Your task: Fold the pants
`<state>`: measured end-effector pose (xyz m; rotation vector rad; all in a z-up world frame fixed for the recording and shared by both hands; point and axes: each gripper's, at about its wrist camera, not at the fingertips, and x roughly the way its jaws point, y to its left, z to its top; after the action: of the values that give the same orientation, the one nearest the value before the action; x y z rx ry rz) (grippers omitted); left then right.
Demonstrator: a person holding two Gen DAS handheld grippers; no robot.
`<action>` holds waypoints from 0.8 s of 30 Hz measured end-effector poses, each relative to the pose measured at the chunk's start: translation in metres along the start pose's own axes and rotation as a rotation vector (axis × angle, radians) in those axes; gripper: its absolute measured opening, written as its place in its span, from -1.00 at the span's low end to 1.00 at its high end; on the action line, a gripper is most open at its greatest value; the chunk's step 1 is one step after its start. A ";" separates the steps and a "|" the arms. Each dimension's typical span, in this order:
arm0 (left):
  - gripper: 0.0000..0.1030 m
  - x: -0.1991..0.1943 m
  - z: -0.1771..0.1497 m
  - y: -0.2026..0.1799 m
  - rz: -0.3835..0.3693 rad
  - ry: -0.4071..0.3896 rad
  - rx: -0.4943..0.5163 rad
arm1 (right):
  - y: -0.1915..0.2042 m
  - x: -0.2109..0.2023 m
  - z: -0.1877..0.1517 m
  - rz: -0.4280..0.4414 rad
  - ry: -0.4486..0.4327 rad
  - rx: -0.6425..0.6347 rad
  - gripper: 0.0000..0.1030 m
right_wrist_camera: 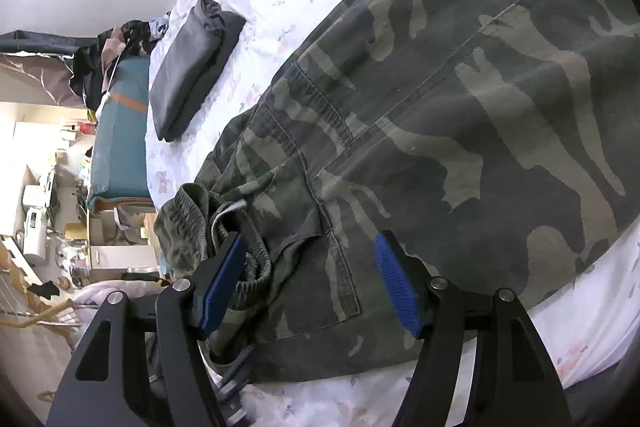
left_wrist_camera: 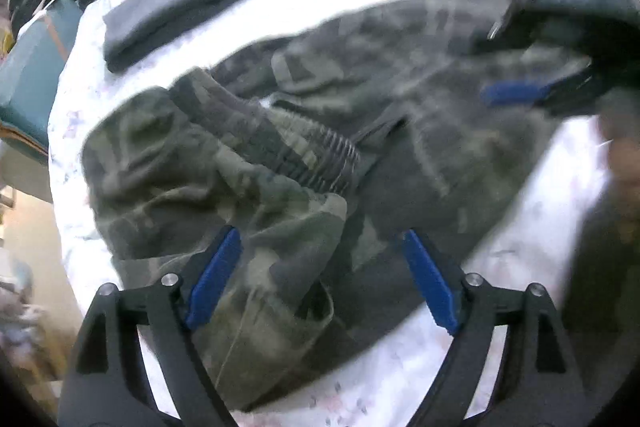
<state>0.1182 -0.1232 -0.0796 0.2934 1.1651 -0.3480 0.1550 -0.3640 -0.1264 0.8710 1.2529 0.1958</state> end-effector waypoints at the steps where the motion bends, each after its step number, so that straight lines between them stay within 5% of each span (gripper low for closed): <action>1: 0.62 -0.012 -0.002 0.009 -0.001 -0.026 -0.025 | 0.001 0.000 -0.001 -0.002 0.000 -0.006 0.34; 5: 0.67 -0.046 -0.009 0.065 0.034 -0.095 -0.198 | 0.003 -0.001 -0.005 -0.007 0.001 -0.017 0.34; 11: 0.68 -0.054 -0.043 0.154 0.225 -0.090 -0.467 | 0.026 -0.006 -0.016 0.021 -0.008 -0.066 0.35; 17: 0.68 -0.014 -0.077 0.184 0.168 0.007 -0.634 | 0.065 0.021 -0.033 0.026 0.059 -0.162 0.49; 20: 0.68 0.012 -0.083 0.181 0.122 0.093 -0.636 | 0.073 0.052 -0.044 0.013 0.135 -0.187 0.50; 24: 0.68 0.015 -0.081 0.175 0.101 0.089 -0.611 | 0.077 0.097 -0.053 -0.003 0.190 -0.203 0.50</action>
<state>0.1275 0.0664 -0.1153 -0.1687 1.2805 0.1186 0.1658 -0.2320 -0.1500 0.6870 1.3839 0.4032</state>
